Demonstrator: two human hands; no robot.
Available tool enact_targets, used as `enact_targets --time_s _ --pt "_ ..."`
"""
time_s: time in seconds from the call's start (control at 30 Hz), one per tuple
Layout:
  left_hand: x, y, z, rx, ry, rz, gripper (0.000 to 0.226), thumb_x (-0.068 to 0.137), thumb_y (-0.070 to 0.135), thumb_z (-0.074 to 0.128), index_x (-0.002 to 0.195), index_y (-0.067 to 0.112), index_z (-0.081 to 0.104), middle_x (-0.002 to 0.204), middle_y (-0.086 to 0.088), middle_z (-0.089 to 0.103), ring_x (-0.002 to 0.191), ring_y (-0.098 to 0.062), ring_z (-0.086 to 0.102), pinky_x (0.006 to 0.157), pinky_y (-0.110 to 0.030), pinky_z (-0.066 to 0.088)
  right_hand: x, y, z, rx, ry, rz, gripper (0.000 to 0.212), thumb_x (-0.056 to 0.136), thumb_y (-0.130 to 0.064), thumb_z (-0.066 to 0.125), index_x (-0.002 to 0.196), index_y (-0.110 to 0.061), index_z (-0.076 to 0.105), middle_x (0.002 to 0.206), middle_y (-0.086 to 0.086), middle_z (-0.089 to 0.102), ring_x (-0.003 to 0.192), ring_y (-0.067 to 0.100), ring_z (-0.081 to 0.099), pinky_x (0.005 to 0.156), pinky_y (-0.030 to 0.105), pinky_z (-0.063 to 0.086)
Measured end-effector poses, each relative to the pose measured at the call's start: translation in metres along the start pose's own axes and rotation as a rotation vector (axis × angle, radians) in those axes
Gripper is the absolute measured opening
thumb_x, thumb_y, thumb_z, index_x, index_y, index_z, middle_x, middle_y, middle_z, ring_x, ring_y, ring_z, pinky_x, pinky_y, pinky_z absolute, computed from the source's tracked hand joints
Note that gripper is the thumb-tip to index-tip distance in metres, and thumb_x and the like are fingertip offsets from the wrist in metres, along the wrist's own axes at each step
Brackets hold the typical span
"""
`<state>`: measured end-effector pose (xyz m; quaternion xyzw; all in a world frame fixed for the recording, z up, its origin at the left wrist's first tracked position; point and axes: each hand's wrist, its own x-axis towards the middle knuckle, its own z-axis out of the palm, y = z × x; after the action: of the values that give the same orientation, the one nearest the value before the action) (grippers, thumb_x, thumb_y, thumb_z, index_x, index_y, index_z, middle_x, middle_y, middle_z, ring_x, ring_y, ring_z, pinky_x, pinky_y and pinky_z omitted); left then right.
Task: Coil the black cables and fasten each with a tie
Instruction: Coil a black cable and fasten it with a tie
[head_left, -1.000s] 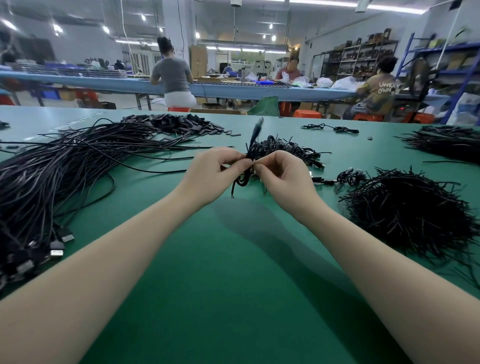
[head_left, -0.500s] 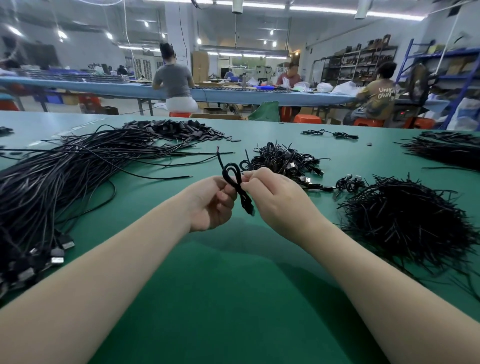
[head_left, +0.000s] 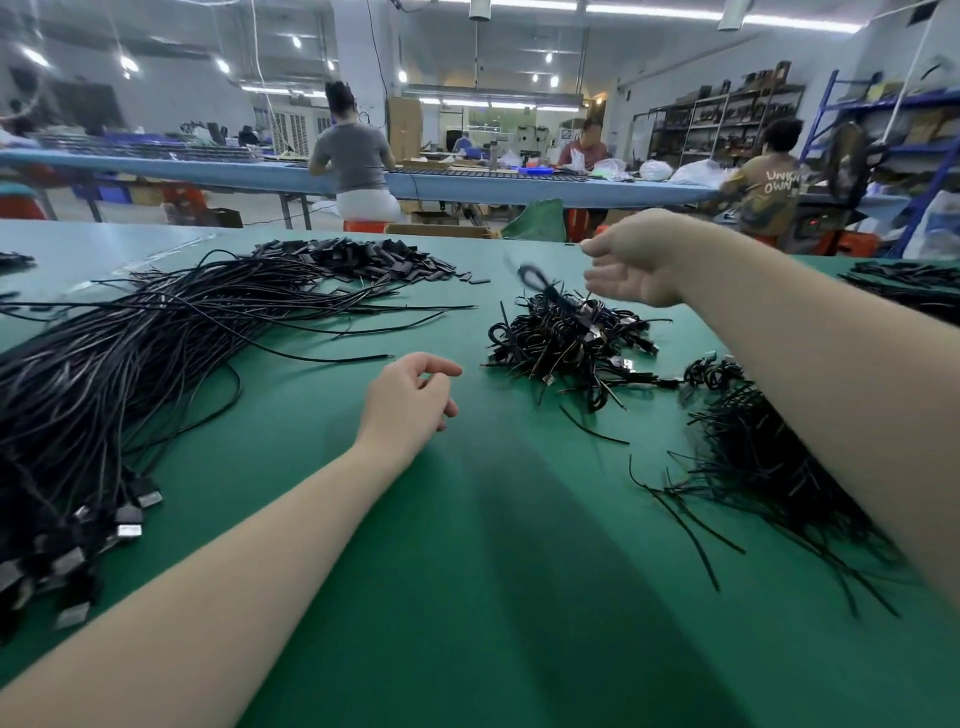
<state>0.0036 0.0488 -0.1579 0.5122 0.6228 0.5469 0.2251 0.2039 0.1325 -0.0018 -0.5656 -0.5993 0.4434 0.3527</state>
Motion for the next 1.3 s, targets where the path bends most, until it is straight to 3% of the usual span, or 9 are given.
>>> enact_targets --time_s 0.2,0.37,0.57,0.73,0.83,0.97,1.07,1.17,1.3 --pt "0.001 -0.002 0.004 0.05 -0.07 0.001 0.027 0.083 0.016 0.044 0.082 0.032 0.066 0.054 0.009 0.065 0.044 -0.005 0.054 0.051 -0.02 0.042 -0.033 0.064 0.02 -1.186 -0.154 -0.112 0.032 0.088 -0.036 0.064 0.095 -0.004 0.068 0.074 0.005 0.066 0.059 0.016 0.062 0.051 0.024 0.053" --pt "-0.005 -0.002 0.002 0.096 -0.121 0.037 0.028 0.076 0.022 0.041 0.082 0.034 0.066 0.057 0.009 0.066 0.046 -0.005 0.056 0.057 -0.024 0.047 -0.041 0.102 0.026 -1.143 -0.097 -0.104 0.034 0.089 -0.04 0.063 0.093 -0.008 0.072 0.09 0.007 0.07 0.086 0.025 0.067 0.08 0.036 0.057" --pt "-0.008 -0.002 0.002 0.152 -0.096 0.069 0.027 0.081 0.02 0.042 0.082 0.034 0.065 0.058 0.008 0.067 0.047 -0.004 0.055 0.058 -0.029 0.051 -0.059 0.091 0.013 -1.3 -0.278 -0.047 0.037 0.096 -0.032 0.054 0.101 0.001 0.069 0.095 0.016 0.067 0.074 0.022 0.053 0.066 0.026 0.044" --pt "-0.001 0.005 0.005 0.455 -0.135 0.133 0.027 0.091 0.022 0.045 0.114 0.029 0.058 0.089 0.005 0.067 0.084 -0.014 0.062 0.078 -0.033 0.051 -0.083 0.083 0.019 -1.601 0.1 -0.054 0.014 0.082 -0.002 0.052 0.072 -0.011 0.048 0.071 -0.002 0.045 0.071 0.021 0.048 0.063 0.03 0.041" --pt "0.026 0.017 -0.023 0.795 -0.137 0.228 0.041 0.094 0.024 0.048 0.135 0.02 0.047 0.131 -0.007 0.051 0.121 -0.025 0.049 0.1 -0.041 0.042 -0.096 0.083 0.06 -1.384 0.215 -0.337 0.013 0.083 -0.005 0.058 0.091 -0.016 0.058 0.09 0.002 0.058 0.081 0.027 0.06 0.061 0.031 0.036" --pt "0.055 0.021 -0.113 1.195 0.232 0.218 0.043 0.081 0.009 0.054 0.123 0.016 0.056 0.119 -0.014 0.055 0.104 -0.035 0.056 0.08 -0.044 0.048 -0.108 0.108 0.118 -0.948 0.081 -0.461 0.026 0.094 -0.043 0.049 0.103 -0.02 0.056 0.104 0.004 0.056 0.092 0.029 0.061 0.065 0.031 0.036" --pt "0.065 0.004 -0.191 1.43 0.314 -0.124 0.045 0.077 0.02 0.062 0.12 0.012 0.053 0.112 -0.018 0.052 0.101 -0.039 0.054 0.085 -0.046 0.05 -0.103 0.125 0.132 -0.843 0.076 -0.53 0.026 0.096 -0.043 0.042 0.101 -0.021 0.054 0.101 0.0 0.054 0.078 0.026 0.057 0.059 0.03 0.033" --pt "0.06 -0.014 -0.243 1.355 0.123 -0.451 0.075 0.089 0.035 0.061 0.149 0.008 0.024 0.15 -0.025 0.026 0.133 -0.043 0.033 0.109 -0.047 0.034 -0.095 0.129 0.128 -0.769 0.06 -0.535 0.022 0.095 -0.042 0.044 0.102 -0.025 0.056 0.099 -0.003 0.057 0.083 0.023 0.058 0.059 0.03 0.033" --pt "0.056 -0.024 -0.265 1.409 -0.038 -0.339 0.043 0.095 0.032 0.055 0.128 0.003 0.059 0.128 -0.022 0.059 0.116 -0.035 0.057 0.098 -0.035 0.044 -0.093 0.131 0.128 -0.76 0.051 -0.565 0.018 0.094 -0.038 0.044 0.102 -0.028 0.055 0.099 -0.004 0.06 0.085 0.022 0.058 0.058 0.03 0.033"
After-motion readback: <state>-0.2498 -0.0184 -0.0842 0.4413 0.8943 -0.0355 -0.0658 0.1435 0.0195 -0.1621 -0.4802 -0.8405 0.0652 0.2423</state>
